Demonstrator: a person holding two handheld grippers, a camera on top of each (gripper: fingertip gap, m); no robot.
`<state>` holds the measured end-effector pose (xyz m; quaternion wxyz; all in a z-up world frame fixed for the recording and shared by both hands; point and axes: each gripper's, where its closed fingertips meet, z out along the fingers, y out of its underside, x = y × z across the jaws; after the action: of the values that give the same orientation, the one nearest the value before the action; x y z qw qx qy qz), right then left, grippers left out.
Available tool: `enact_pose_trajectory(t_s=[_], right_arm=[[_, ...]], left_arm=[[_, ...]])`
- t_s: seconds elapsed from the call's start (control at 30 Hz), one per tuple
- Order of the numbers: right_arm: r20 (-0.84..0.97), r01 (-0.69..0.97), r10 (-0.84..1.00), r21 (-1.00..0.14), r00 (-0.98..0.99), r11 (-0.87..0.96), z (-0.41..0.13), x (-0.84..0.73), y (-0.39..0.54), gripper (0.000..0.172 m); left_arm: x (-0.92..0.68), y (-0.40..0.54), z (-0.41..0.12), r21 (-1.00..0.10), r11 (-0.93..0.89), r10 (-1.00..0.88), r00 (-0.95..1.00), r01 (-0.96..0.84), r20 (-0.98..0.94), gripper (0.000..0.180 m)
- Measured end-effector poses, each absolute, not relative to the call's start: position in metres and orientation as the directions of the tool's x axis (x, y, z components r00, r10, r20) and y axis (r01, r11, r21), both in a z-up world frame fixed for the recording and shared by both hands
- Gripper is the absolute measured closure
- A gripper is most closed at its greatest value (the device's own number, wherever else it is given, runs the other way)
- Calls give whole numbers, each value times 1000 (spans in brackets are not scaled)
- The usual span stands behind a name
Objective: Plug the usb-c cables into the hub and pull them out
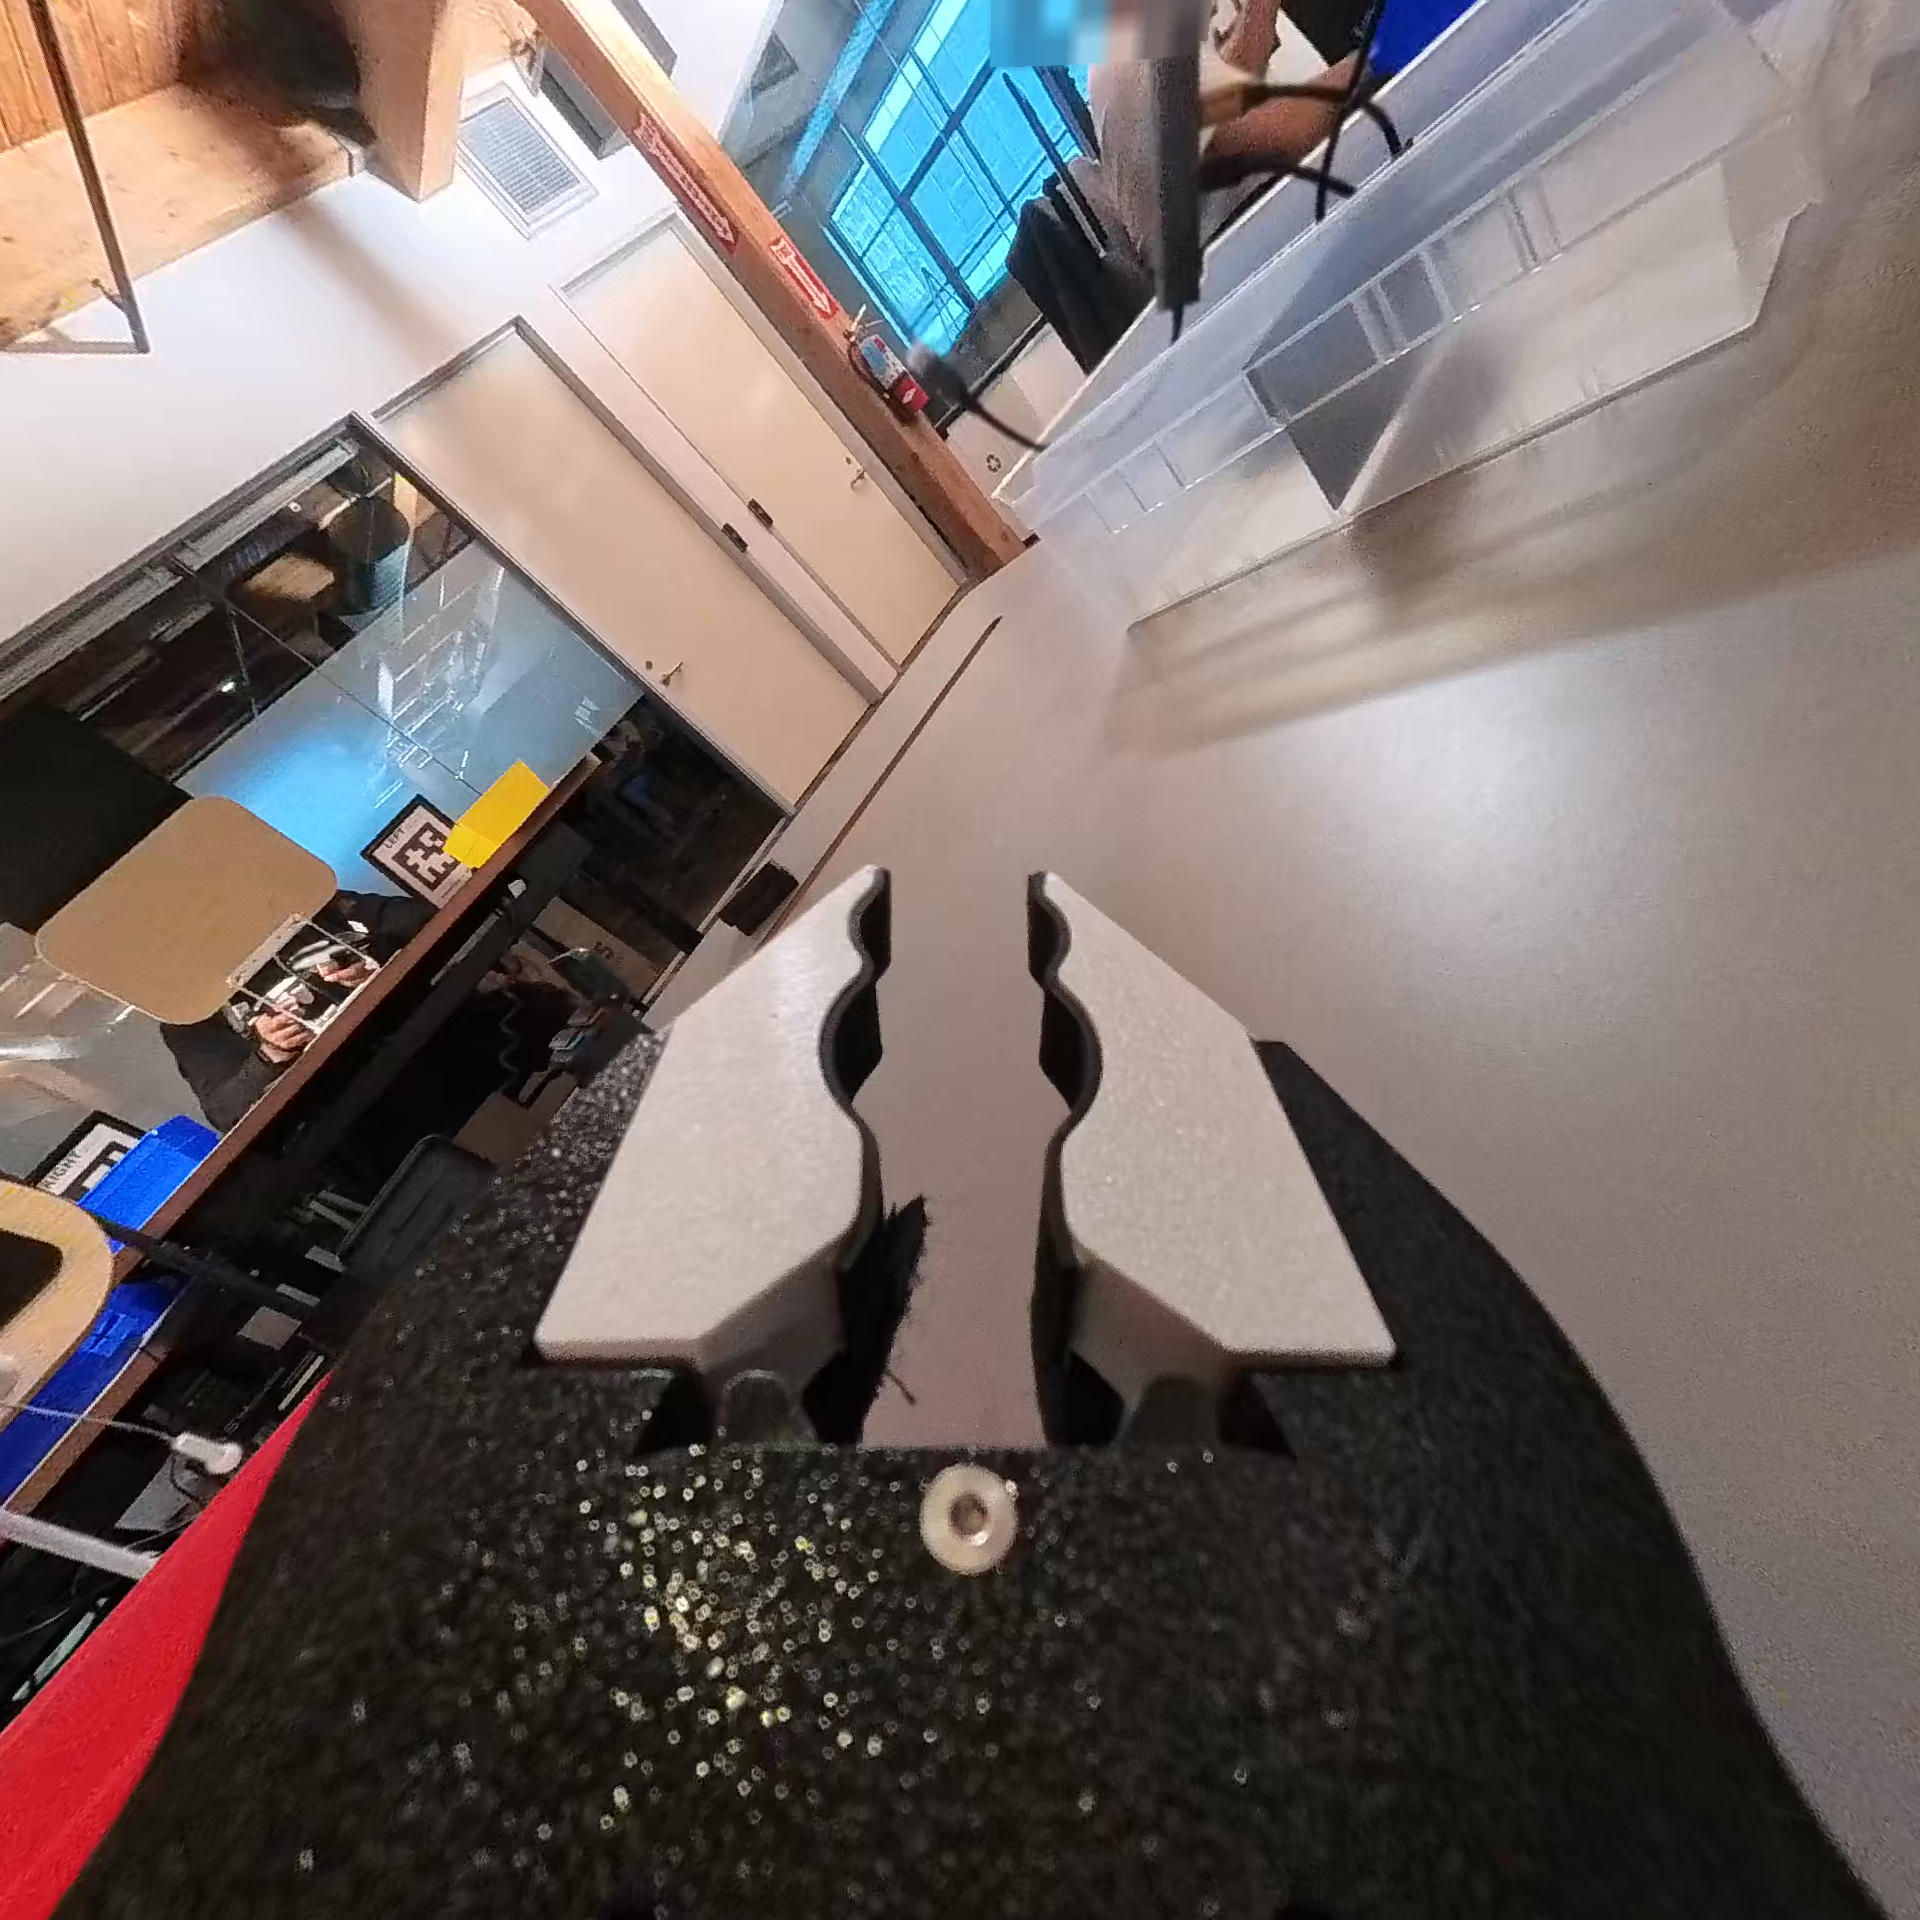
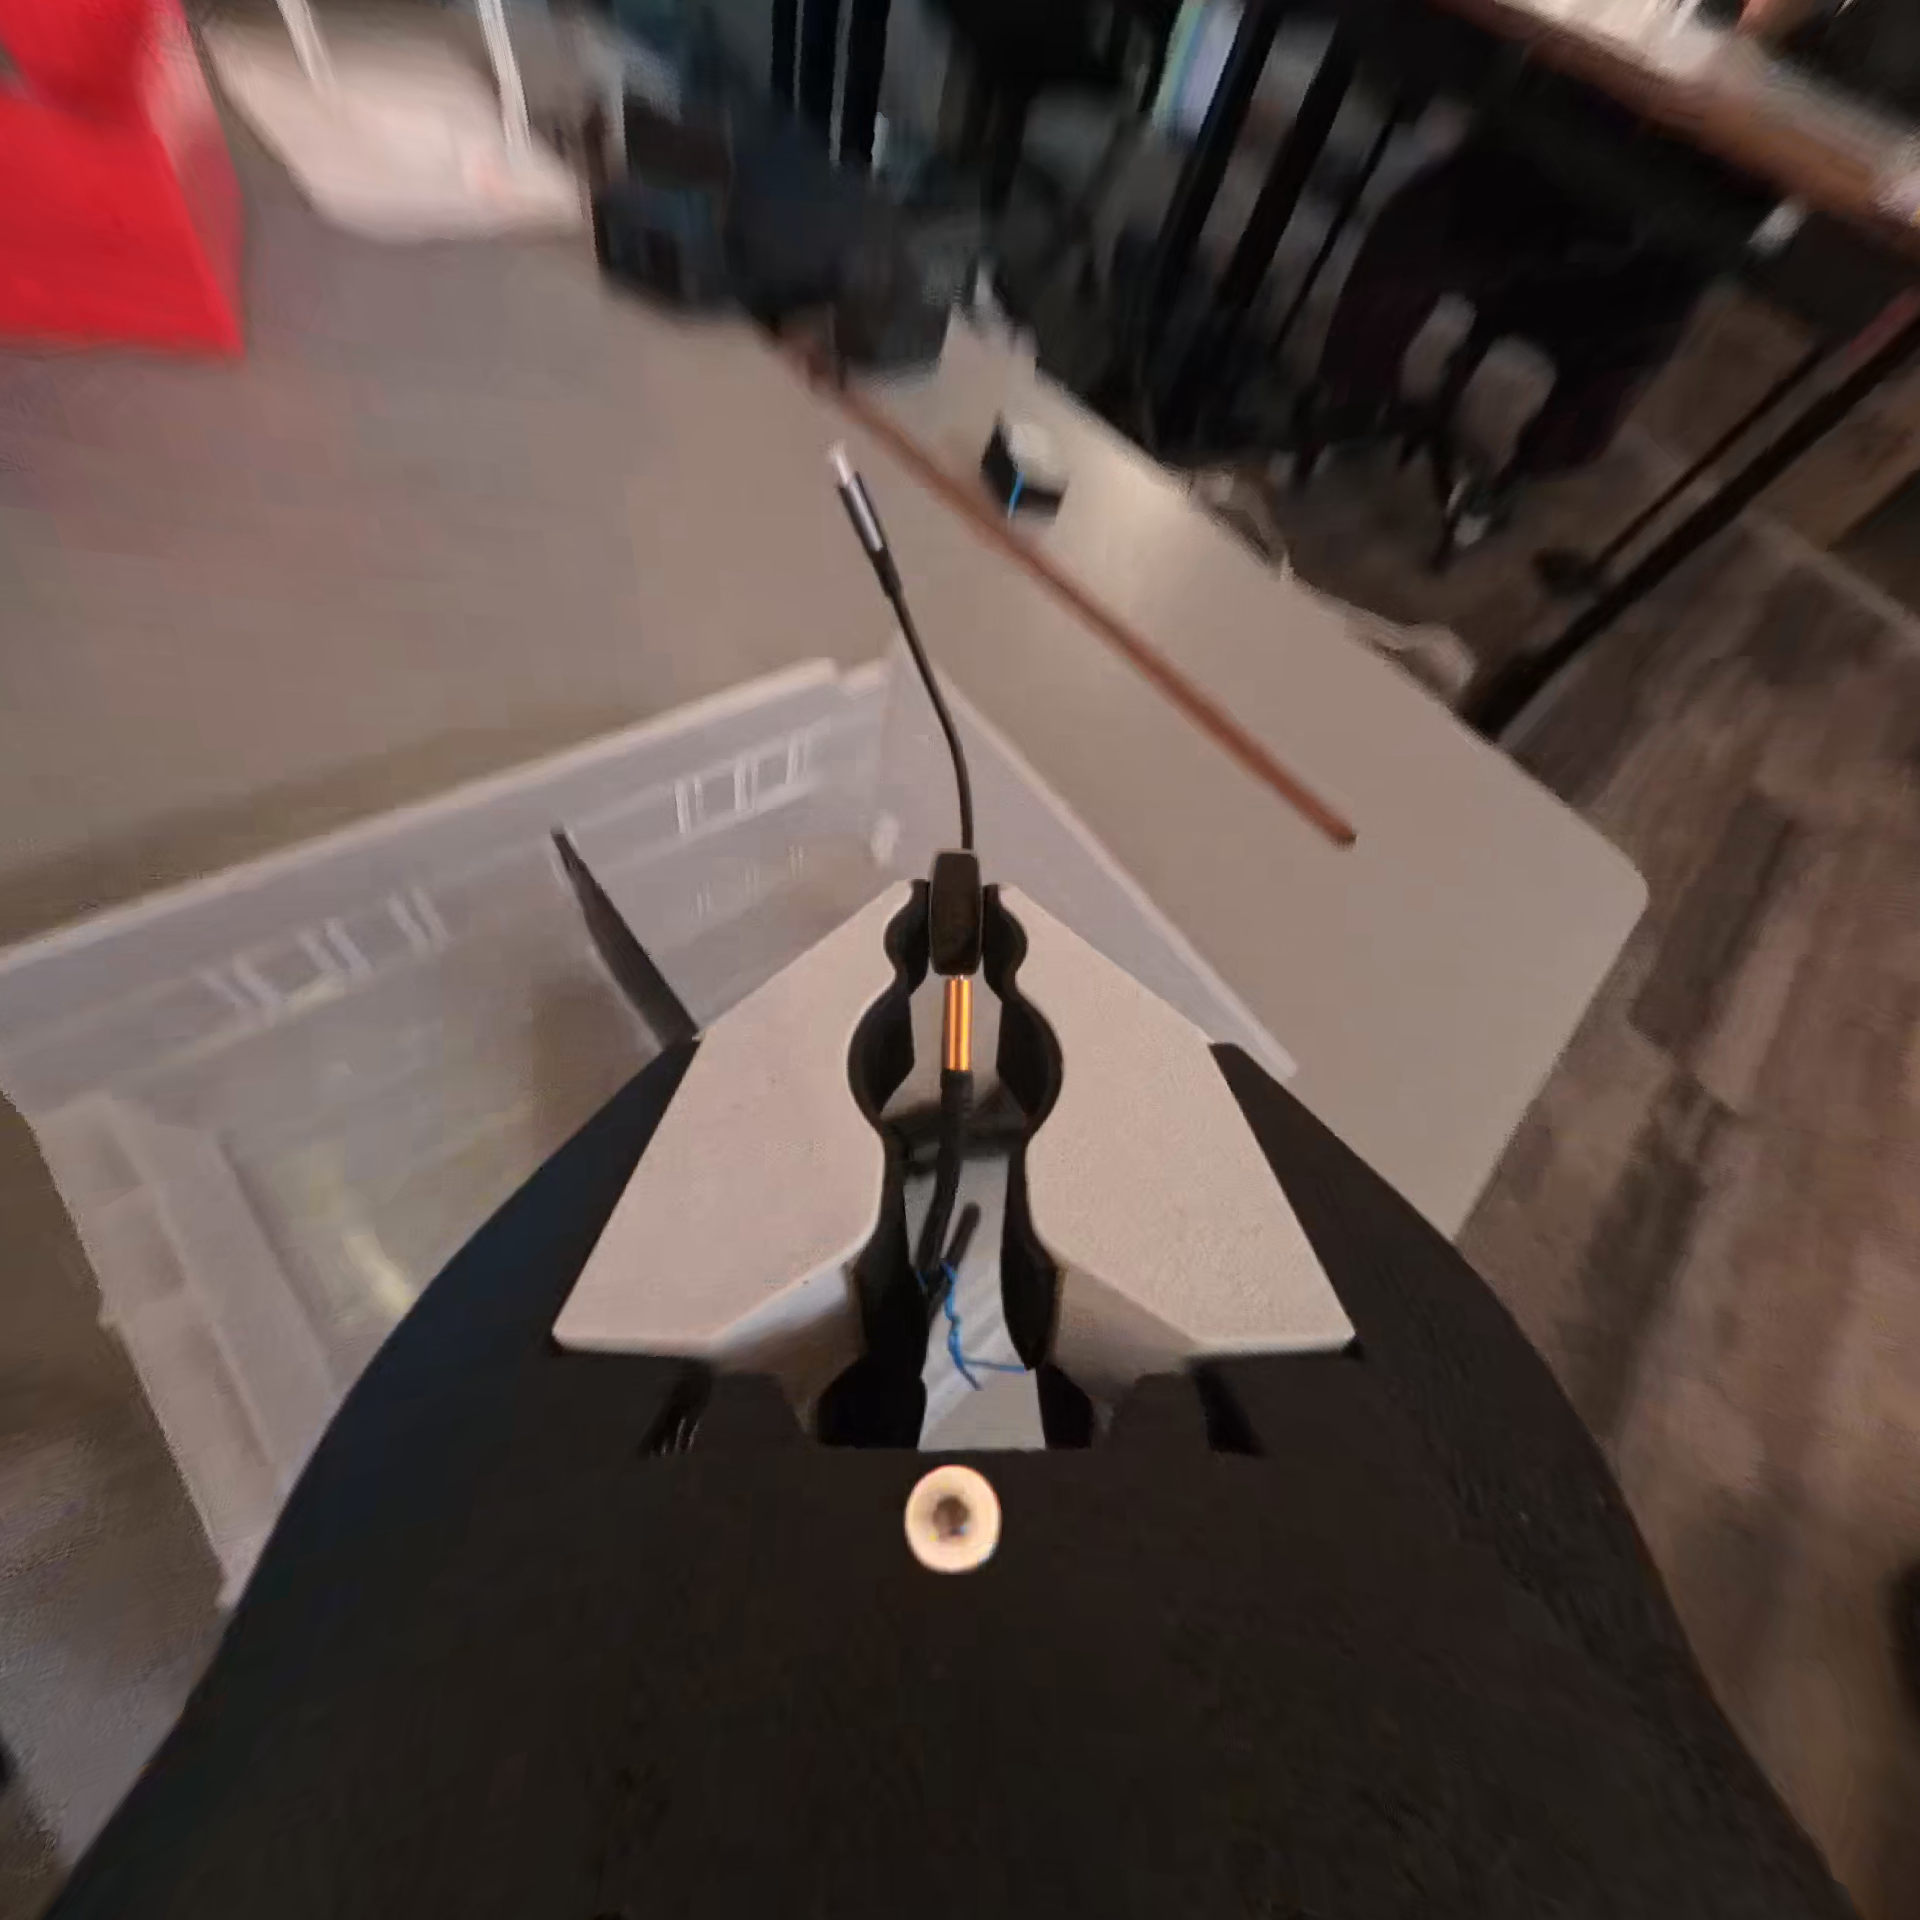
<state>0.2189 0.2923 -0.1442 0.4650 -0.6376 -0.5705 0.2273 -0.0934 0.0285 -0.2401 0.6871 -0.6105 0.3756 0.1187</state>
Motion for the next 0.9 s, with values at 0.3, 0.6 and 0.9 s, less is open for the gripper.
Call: enact_pose_trajectory(t_s=[0.3,0.6,0.9], right_arm=[[358,934,934,-330,-11,137,-223,154,302,165],[496,877,802,-474,334,-72,-181,139,310,82],[223,-86,799,-942,558,323,-71,4,132,95]], left_arm=[[-91,29,-247,-738,208,-312,672,-641,-672,157],[-92,27,-249,-765,187,-332,693,-616,-639,147],[-87,22,-239,-782,192,-324,714,-593,-621,134]])
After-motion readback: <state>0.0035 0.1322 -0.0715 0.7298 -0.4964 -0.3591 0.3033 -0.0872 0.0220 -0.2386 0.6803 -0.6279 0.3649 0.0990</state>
